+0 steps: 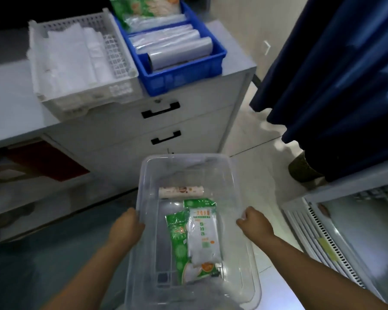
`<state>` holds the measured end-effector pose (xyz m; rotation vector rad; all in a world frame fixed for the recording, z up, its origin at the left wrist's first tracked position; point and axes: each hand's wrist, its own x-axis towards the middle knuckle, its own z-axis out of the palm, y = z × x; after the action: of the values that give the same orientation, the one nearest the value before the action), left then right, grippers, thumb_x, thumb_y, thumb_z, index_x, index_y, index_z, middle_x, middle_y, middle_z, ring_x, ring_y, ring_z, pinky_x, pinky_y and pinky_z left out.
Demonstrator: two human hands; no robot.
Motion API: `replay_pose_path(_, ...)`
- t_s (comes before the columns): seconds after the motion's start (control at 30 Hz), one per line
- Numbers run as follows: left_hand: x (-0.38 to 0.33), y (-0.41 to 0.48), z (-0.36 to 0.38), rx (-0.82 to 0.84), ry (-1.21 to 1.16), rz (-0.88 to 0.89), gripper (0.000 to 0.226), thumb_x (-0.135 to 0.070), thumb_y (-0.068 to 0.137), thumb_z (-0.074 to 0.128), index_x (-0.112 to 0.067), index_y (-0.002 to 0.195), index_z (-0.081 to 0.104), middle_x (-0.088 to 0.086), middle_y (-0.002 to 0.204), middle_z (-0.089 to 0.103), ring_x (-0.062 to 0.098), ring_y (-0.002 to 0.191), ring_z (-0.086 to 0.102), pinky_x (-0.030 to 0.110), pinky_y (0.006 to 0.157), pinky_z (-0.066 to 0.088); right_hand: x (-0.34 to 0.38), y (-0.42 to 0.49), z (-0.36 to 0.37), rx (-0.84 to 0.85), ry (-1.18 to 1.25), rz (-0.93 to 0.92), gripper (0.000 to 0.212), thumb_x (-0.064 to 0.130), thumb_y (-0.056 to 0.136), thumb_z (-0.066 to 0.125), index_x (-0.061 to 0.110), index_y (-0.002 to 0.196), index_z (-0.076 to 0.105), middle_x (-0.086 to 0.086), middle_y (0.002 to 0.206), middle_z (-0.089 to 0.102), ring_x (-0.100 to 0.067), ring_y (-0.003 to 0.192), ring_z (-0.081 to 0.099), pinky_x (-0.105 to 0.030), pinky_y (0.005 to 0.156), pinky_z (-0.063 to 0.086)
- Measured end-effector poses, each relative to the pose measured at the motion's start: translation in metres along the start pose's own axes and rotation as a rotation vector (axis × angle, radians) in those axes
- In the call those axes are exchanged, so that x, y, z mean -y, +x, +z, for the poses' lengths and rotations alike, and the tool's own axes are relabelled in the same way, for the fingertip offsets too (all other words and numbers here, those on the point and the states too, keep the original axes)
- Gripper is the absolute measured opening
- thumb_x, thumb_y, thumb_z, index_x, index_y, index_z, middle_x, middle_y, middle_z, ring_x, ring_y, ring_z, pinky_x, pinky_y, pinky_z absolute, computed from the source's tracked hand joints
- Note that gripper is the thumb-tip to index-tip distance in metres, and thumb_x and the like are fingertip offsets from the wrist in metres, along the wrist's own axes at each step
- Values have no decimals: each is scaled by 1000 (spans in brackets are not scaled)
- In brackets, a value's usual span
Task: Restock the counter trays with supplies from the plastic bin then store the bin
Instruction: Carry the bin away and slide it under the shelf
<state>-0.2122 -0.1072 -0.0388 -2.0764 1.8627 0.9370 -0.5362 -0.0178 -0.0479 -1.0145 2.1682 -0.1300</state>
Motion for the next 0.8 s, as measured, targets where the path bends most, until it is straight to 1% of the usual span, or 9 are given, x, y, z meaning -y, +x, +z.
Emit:
replay_pose_path(0.1, -72, 1, 7, -2, 1, 101, 16, -18, 84, 55, -9, 83, 42, 18, 103, 62, 34, 92, 60, 31, 67, 41, -42, 8, -52, -78, 26, 51, 19, 27, 82, 61, 15, 82, 47, -4, 82, 57, -22, 73, 55, -26, 57, 34)
replay_pose_path(0.2, -137, 4, 7, -22, -5, 190, 18, -18, 84, 56, -6, 95, 51, 16, 104, 63, 33, 93, 61, 32, 69, 45, -74, 15, -95, -166, 68, 103, 18, 27, 81, 61, 14, 81, 49, -7, 81, 59, -26, 76, 58, -29, 61, 38)
replay_pose_path(0.33, -214, 19, -3, -34, 14, 321, 24, -16, 82, 56, -6, 104, 56, 15, 105, 65, 33, 94, 62, 33, 73, 48, -97, 29, -144, -275, 144, 179, 16, 25, 80, 59, 11, 81, 51, -10, 82, 61, -28, 76, 59, -32, 66, 44)
replay_pose_path(0.4, -250, 32, -10, -33, 50, 361, 25, -20, 83, 56, -5, 103, 55, 16, 106, 64, 33, 95, 61, 33, 74, 47, -104, 40, -166, -328, 178, 214, 17, 24, 80, 59, 9, 82, 51, -11, 82, 60, -29, 76, 58, -32, 64, 43)
replay_pose_path(0.47, -285, 46, -17, -34, 84, 392, 26, -24, 84, 57, -3, 101, 55, 18, 105, 64, 34, 96, 61, 33, 73, 46, -108, 53, -190, -376, 212, 243, 16, 24, 81, 58, 10, 84, 52, -9, 83, 60, -28, 75, 57, -29, 59, 39)
replay_pose_path(0.57, -337, 72, -28, -31, 103, 439, 28, -25, 85, 58, -3, 102, 54, 19, 108, 64, 35, 99, 60, 33, 74, 45, -111, 78, -224, -447, 250, 270, 17, 27, 83, 58, 17, 74, 47, -3, 75, 57, -23, 66, 53, -25, 51, 32)
replay_pose_path(0.7, -402, 113, -48, 26, 91, 497, 31, -23, 86, 57, -3, 109, 53, 19, 114, 61, 34, 104, 58, 33, 80, 46, -103, 113, -269, -577, 274, 323, 23, 26, 84, 58, 13, 69, 45, -2, 66, 52, -20, 59, 48, -26, 48, 28)
replay_pose_path(0.73, -417, 123, -53, 37, 77, 513, 29, -22, 86, 57, -4, 108, 54, 18, 114, 61, 34, 104, 58, 33, 79, 45, -99, 122, -280, -594, 272, 333, 24, 26, 85, 57, 13, 69, 45, -3, 65, 52, -19, 58, 47, -26, 48, 28)
replay_pose_path(0.8, -451, 146, -68, 35, 58, 557, 20, -21, 84, 58, -7, 98, 53, 17, 110, 62, 33, 98, 59, 30, 71, 42, -91, 145, -306, -630, 273, 352, 24, 24, 85, 56, 14, 68, 44, -3, 64, 51, -18, 56, 46, -28, 48, 29)
